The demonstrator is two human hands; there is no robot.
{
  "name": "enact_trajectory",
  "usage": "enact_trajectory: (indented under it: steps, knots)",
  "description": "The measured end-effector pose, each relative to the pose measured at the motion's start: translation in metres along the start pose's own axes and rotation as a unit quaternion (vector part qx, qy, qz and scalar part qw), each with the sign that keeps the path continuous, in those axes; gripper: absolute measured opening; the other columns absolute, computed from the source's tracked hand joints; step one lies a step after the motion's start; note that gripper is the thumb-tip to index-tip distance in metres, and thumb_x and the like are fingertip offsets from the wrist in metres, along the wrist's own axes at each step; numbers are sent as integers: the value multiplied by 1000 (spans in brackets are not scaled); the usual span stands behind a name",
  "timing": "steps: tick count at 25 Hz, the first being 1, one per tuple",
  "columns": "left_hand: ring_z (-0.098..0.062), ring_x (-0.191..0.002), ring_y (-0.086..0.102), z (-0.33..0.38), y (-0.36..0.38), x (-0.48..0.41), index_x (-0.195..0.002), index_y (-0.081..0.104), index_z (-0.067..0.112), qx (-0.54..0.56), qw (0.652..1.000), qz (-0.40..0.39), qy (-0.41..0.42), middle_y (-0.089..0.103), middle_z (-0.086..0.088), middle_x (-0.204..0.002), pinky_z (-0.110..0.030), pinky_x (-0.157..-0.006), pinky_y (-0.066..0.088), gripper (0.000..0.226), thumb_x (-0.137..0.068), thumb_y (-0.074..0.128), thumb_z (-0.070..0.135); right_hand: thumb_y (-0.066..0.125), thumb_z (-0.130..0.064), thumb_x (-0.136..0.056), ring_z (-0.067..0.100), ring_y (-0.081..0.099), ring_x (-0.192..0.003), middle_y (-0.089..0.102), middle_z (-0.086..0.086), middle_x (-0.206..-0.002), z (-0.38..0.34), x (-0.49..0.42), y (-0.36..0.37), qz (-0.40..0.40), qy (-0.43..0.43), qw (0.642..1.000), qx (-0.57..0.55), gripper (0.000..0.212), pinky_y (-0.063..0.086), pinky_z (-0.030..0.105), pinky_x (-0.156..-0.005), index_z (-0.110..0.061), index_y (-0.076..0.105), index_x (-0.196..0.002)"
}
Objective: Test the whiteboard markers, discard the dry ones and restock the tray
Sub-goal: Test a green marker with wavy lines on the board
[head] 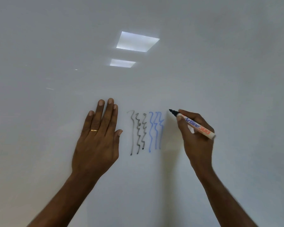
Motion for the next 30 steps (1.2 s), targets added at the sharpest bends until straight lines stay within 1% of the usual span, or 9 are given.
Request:
enact_trajectory:
  steps: [5,8,10,13,15,19,23,26,30]
  knots:
    - [-31,-157,5,1,1,0,-160,12,2,-2,1000,1,-3,7,-14,-169,-51,-127,16,62,-107,32,27,71,-3,-90,11,71,-84,76,-3,-90,18,4,-3,11,-15,999,40,10,51,18,-73,-11,74,-94]
    - [-31,-157,4,1,2,1,-160,11,2,-5,1000,0,-4,7,-14,-169,-51,-127,16,62,-107,31,27,72,2,-86,15,69,-76,75,3,-90,37,29,-17,4,-3,998,66,17,51,23,-67,-15,74,-89]
    - [-32,-157,4,1,2,0,-160,11,2,-9,1000,-1,-5,7,-15,-169,-52,-127,15,62,-107,30,27,73,-2,-85,13,68,-75,73,2,-89,48,49,-25,7,-9,997,76,17,54,35,-73,-19,72,-88]
    - [-31,-157,3,2,2,1,-160,9,3,-8,1000,-4,-9,5,-14,-169,-52,-127,15,62,-107,29,28,68,-17,-83,12,67,-76,69,-7,-87,61,80,-32,-17,-36,995,96,9,46,70,-91,-16,69,-92]
    - [-31,-157,3,1,1,1,-160,9,3,-9,1000,-5,-11,5,-14,-170,-51,-127,15,62,-107,29,28,67,-20,-84,10,67,-76,68,-12,-86,59,81,-32,-18,-39,995,94,8,42,76,-91,-17,68,-92]
    - [-30,-158,3,2,0,1,-160,9,3,-6,1000,-4,-12,6,-13,-170,-51,-127,14,61,-108,29,28,69,-13,-94,16,70,-83,73,-11,-96,36,40,-15,-20,-74,995,60,11,47,66,-89,-14,71,-104]
    - [-30,-158,2,1,1,2,-160,9,4,-4,1000,-5,-12,6,-12,-170,-50,-127,14,61,-108,29,28,68,-12,-96,31,68,-88,73,0,-99,34,8,-3,-53,-107,990,74,18,52,54,-77,-14,71,-114]
    - [-30,-158,1,1,1,2,-161,8,4,-2,1000,-10,-15,4,-12,-170,-50,-127,14,61,-109,28,28,69,-17,-94,29,66,-83,72,4,-97,50,11,-10,-32,-81,992,93,16,52,52,-71,-18,70,-110]
    - [-30,-158,-1,2,3,3,-161,5,4,-3,1000,-15,-13,2,-12,-170,-50,-127,13,61,-109,26,29,71,-19,-88,23,67,-83,70,-1,-90,66,49,-21,-36,-70,990,121,13,52,50,-73,-17,71,-101]
Point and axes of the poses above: each hand's wrist, its own x-axis away from the middle knuckle, its own y-axis out of the palm, z = x × y, the point moved 3 cm from there along -x, towards the middle knuckle
